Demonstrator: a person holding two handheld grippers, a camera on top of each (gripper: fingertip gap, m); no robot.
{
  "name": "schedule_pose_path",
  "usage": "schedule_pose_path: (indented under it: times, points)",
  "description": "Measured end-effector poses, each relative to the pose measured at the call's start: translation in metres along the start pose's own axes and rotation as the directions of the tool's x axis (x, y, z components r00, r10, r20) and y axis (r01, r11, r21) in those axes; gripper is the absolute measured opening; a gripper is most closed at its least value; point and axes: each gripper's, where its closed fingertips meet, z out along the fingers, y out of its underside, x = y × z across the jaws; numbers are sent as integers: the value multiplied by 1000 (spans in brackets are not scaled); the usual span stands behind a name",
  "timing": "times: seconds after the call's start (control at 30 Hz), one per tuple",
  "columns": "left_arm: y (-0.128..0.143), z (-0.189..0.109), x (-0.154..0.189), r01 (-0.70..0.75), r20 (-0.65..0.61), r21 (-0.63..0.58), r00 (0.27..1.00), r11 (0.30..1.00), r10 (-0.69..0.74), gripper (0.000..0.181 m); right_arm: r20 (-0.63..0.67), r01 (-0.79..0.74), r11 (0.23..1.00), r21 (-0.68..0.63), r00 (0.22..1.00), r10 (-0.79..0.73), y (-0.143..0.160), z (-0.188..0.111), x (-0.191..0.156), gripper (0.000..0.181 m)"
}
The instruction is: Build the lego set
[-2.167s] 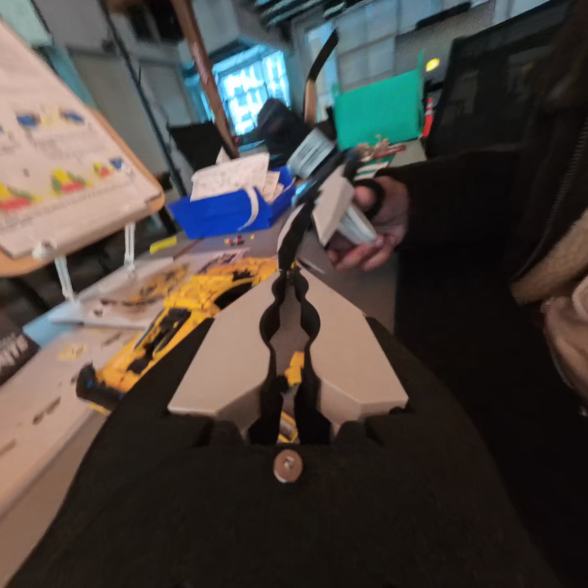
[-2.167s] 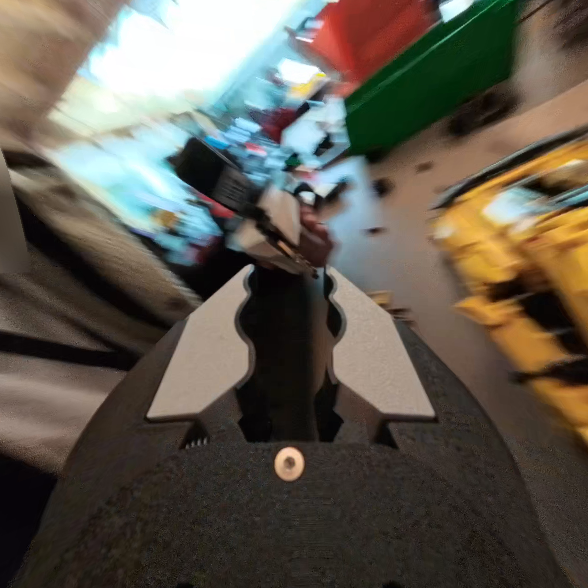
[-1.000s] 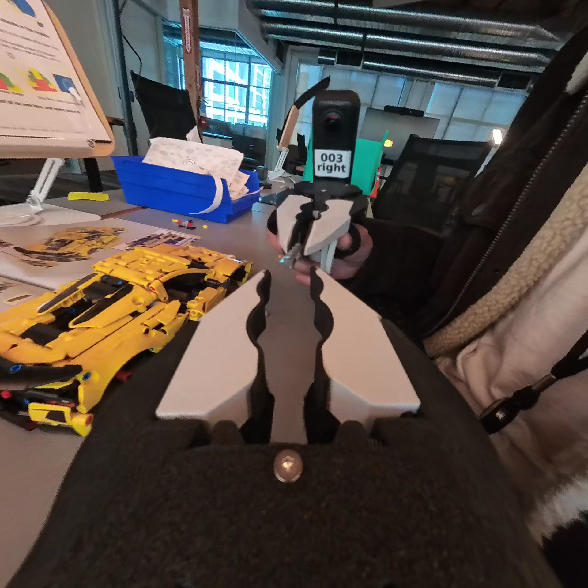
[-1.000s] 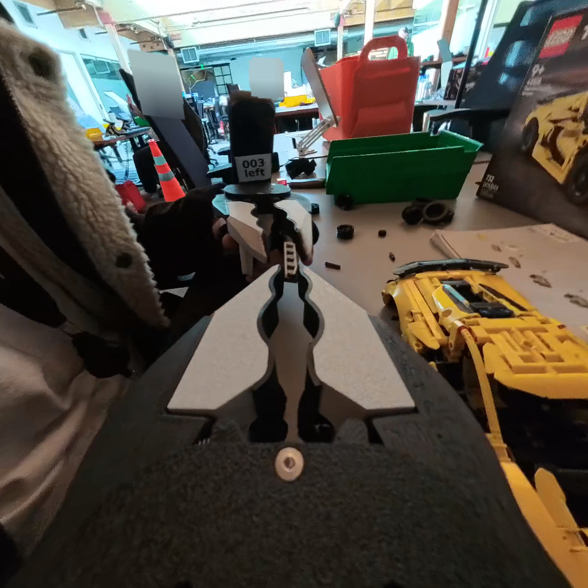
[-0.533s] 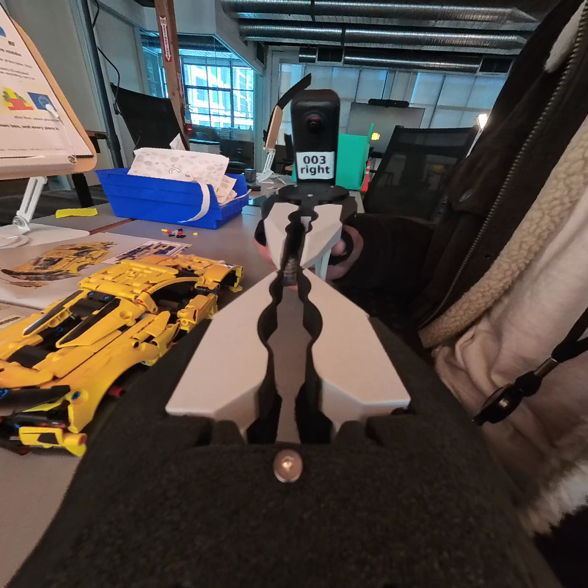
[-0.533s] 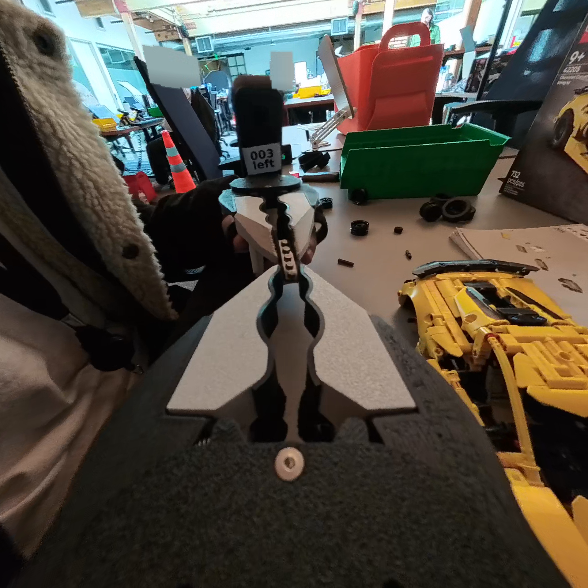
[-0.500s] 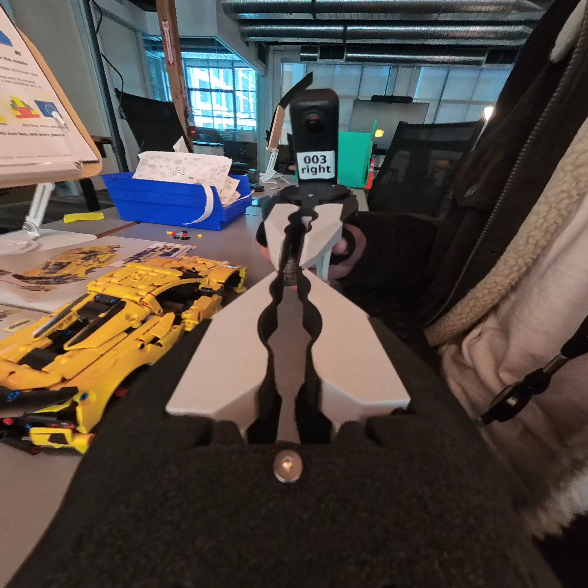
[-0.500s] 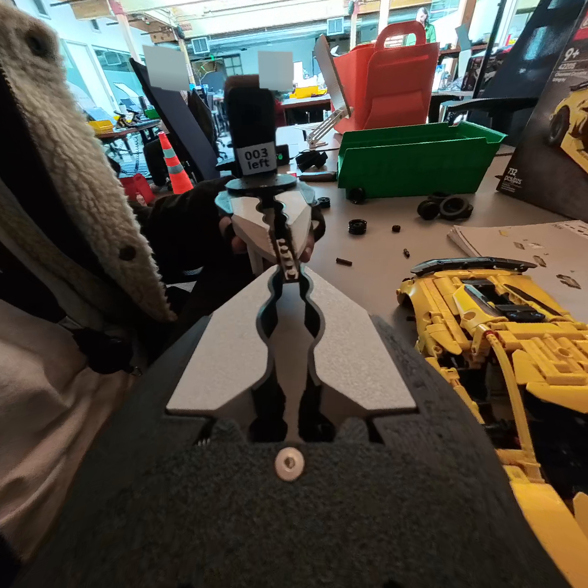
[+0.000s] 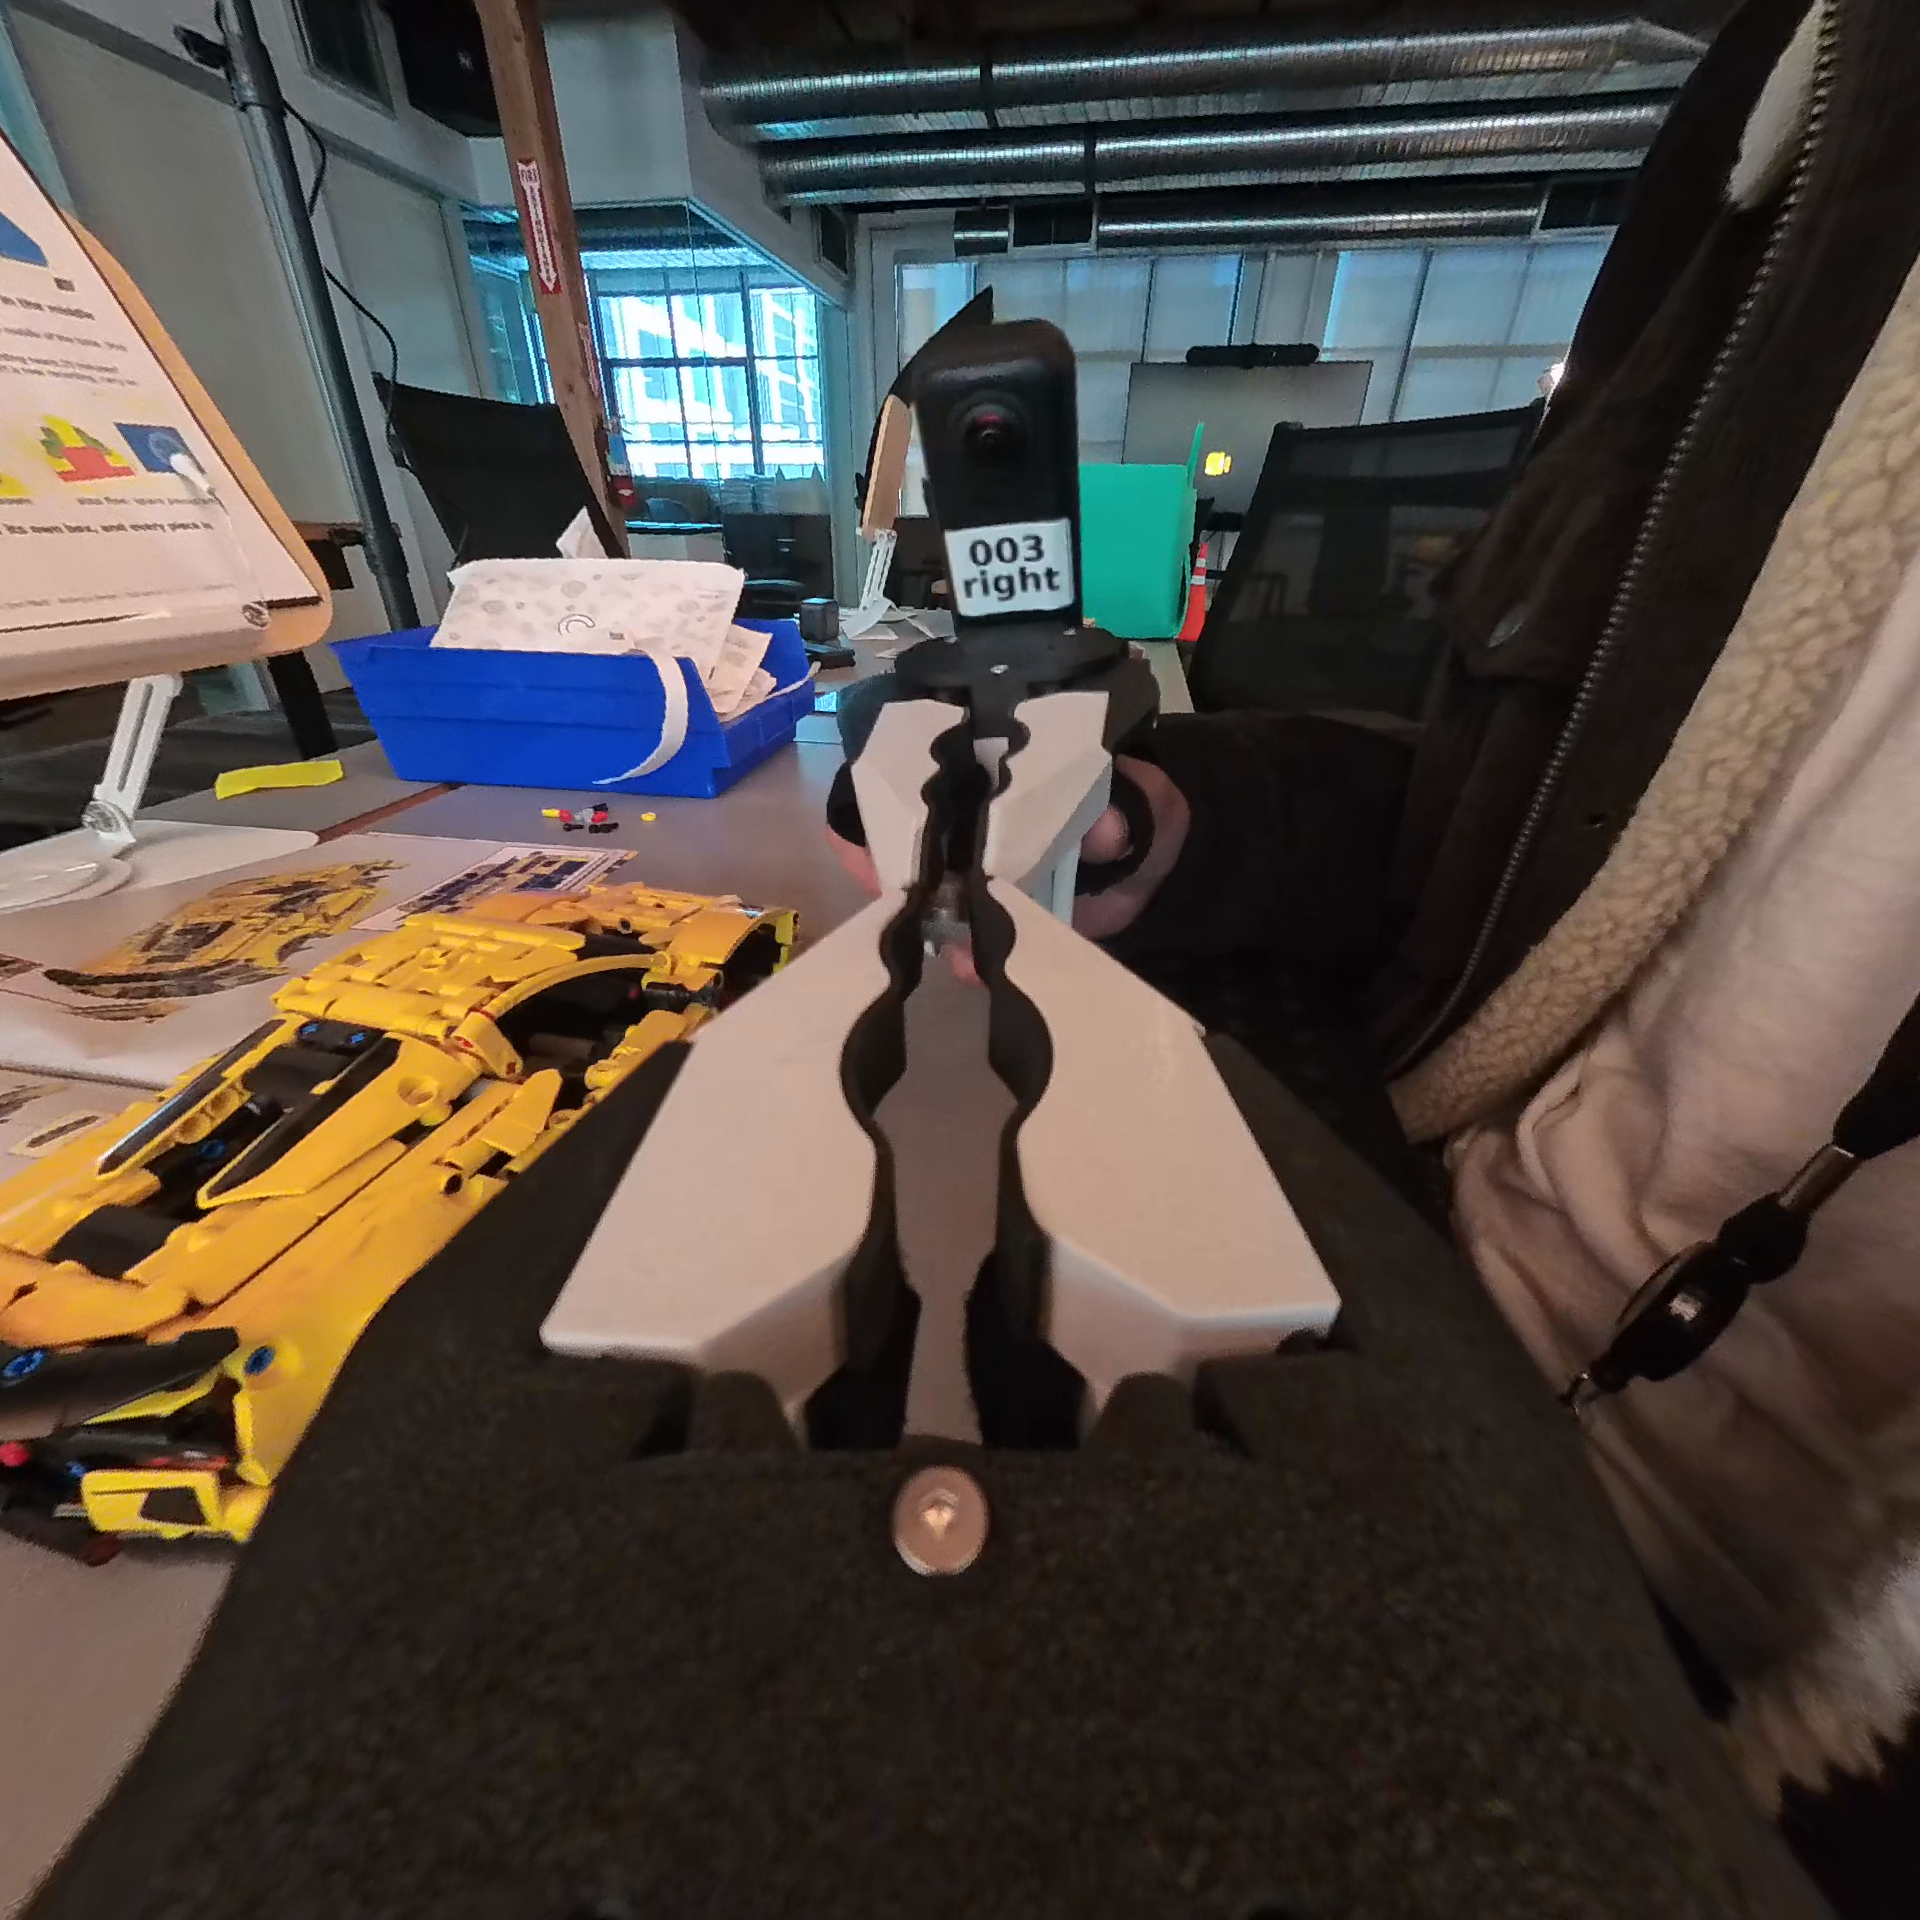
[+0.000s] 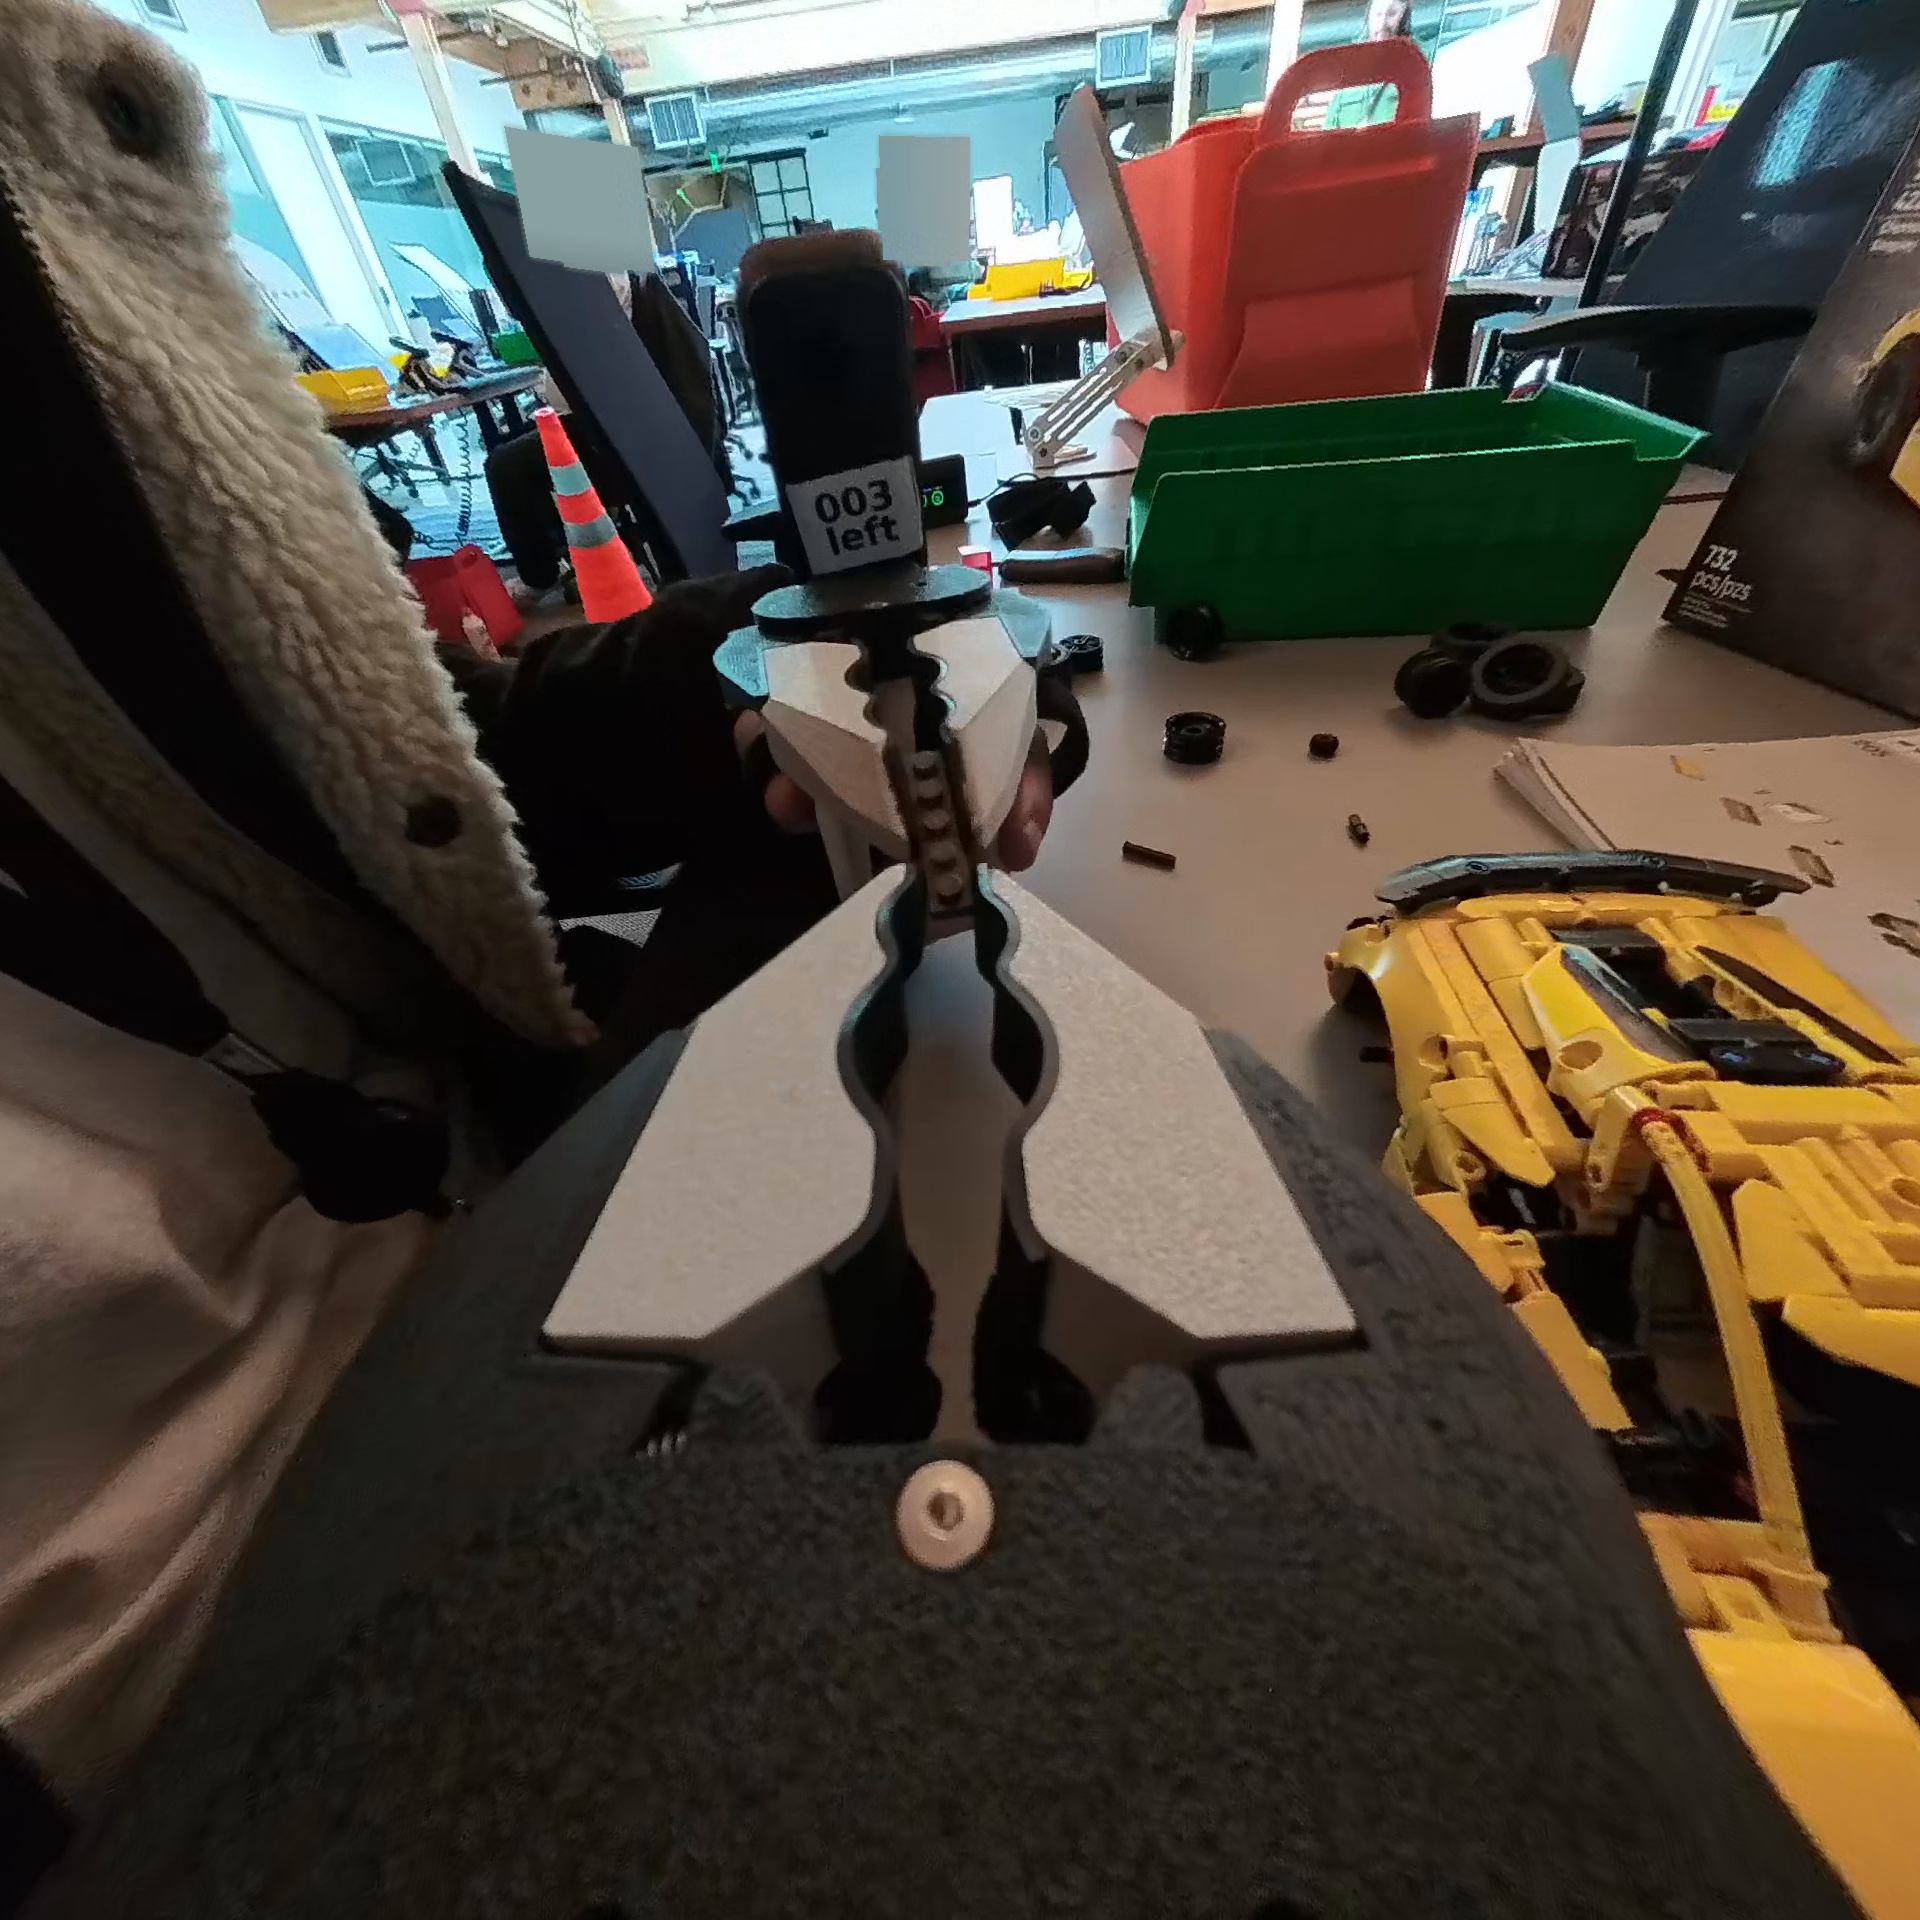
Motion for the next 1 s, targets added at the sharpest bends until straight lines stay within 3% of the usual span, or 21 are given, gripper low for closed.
schedule_pose_path:
  times: [0.2,0.33,0.43,0.53,0.67,0.8,1.0]
  points:
    - [12,-10,-12,-26,69,-108,997,994,34,7,-64,-23,998,-59,998,19,12,4,11,10]
    - [7,-66,-54,-113,313,-218,933,969,179,7,-138,-125,978,-165,985,103,32,4,27,31]
    - [21,-95,-61,-134,389,-343,881,930,270,7,-217,-175,937,-302,970,111,55,23,37,39]
    - [20,-97,-53,-216,411,-299,850,930,329,7,-272,-198,859,-472,960,72,82,48,43,41]
    - [19,-96,-50,-291,412,-298,820,909,397,7,-292,-163,796,-583,956,-18,100,61,48,36]
    - [34,-91,-53,-274,381,-336,836,901,396,7,-301,-130,772,-622,950,-83,107,65,53,33]
    - [67,-83,-63,-168,337,-502,865,849,370,7,-308,-159,792,-589,951,-37,106,67,54,24]
